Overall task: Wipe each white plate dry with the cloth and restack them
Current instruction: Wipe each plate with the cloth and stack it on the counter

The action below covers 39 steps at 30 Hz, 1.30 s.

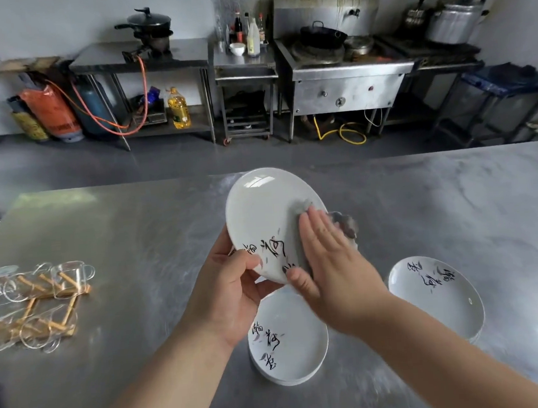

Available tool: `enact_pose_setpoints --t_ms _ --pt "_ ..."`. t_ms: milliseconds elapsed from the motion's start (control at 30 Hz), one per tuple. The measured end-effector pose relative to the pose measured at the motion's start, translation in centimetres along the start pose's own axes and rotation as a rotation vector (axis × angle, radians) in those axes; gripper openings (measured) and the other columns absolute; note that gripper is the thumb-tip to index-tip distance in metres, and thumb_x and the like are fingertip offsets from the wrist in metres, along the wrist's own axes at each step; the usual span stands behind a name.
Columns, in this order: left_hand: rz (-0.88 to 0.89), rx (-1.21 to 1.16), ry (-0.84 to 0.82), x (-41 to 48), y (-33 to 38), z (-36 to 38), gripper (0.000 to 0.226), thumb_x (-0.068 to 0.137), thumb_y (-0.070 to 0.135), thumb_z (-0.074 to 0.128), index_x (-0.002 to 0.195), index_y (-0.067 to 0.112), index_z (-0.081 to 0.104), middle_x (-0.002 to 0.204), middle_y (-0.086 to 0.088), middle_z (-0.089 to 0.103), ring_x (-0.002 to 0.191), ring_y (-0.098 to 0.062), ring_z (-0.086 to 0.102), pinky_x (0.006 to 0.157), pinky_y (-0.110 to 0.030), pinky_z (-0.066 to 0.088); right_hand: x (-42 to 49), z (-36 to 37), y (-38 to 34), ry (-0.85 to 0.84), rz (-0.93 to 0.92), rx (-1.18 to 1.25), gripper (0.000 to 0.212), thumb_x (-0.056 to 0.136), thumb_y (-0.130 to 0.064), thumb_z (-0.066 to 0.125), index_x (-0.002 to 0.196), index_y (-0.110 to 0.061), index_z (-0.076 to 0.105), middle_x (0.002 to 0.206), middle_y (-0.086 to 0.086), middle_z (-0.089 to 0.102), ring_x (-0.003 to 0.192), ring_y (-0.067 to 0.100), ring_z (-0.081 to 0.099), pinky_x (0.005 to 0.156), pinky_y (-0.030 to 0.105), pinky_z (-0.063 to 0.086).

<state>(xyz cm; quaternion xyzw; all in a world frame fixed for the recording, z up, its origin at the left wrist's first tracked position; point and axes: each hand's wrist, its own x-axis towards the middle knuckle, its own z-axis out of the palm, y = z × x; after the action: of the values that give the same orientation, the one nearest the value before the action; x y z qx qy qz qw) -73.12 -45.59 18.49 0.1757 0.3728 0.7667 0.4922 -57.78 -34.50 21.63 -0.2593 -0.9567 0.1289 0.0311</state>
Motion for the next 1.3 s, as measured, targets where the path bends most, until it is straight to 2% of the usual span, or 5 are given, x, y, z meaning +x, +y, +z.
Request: enact_pose_setpoints --t_ms 267,467,733,967,1300 --pt "-0.032 0.01 0.064 0.5 -0.7 0.6 0.055 0.084 -0.003 0.046 0.126 0.021 0.074 0.121 -0.017 0.077 0.106 -0.031 0.078 0.068 -0.037 0.063 -2.1 2.6 -1.7 0.052 -0.288 0.231 0.101 0.097 -0.079 0.01 0.165 -0.005 0.011 0.174 0.012 0.002 0.161 0.02 -0.005 0.131 0.04 0.003" --pt "-0.065 0.054 0.034 0.5 0.0 -0.1 0.058 0.077 -0.002 0.052 0.13 0.012 0.069 0.121 -0.024 0.073 0.101 -0.035 0.074 0.075 -0.048 0.063 -1.4 0.8 2.0 0.046 -0.194 0.146 0.109 0.089 -0.086 -0.001 0.164 -0.008 0.012 0.173 0.007 0.002 0.161 0.018 -0.002 0.13 0.046 0.012" --pt "-0.112 0.174 -0.125 -0.4 1.4 -0.9 0.05 0.081 0.003 0.057 0.125 0.02 0.074 0.111 -0.016 0.077 0.095 -0.028 0.077 0.069 -0.044 0.063 0.0 0.4 0.5 0.086 -0.491 0.048 0.096 0.098 -0.072 0.016 0.163 -0.002 0.014 0.173 0.016 0.003 0.162 0.029 -0.001 0.129 0.053 0.013" --pt "-0.173 0.195 -0.167 -1.8 1.2 -1.7 0.055 0.079 0.006 0.063 0.133 0.016 0.069 0.117 -0.022 0.075 0.1 -0.034 0.075 0.078 -0.052 0.063 1.7 0.2 0.7 0.145 -0.241 0.063 0.099 0.096 -0.078 -0.001 0.164 -0.006 -0.003 0.172 0.011 -0.016 0.159 0.025 -0.019 0.129 0.053 0.005" --pt "-0.176 0.009 -0.167 -2.4 1.9 -2.9 0.064 0.074 0.016 0.069 0.138 0.011 0.067 0.134 -0.019 0.071 0.115 -0.028 0.073 0.086 -0.045 0.062 -0.2 -0.6 -3.0 0.003 -0.58 0.031 0.098 0.094 -0.074 0.015 0.165 -0.007 0.009 0.174 0.01 0.0 0.161 0.023 -0.005 0.13 0.048 0.011"
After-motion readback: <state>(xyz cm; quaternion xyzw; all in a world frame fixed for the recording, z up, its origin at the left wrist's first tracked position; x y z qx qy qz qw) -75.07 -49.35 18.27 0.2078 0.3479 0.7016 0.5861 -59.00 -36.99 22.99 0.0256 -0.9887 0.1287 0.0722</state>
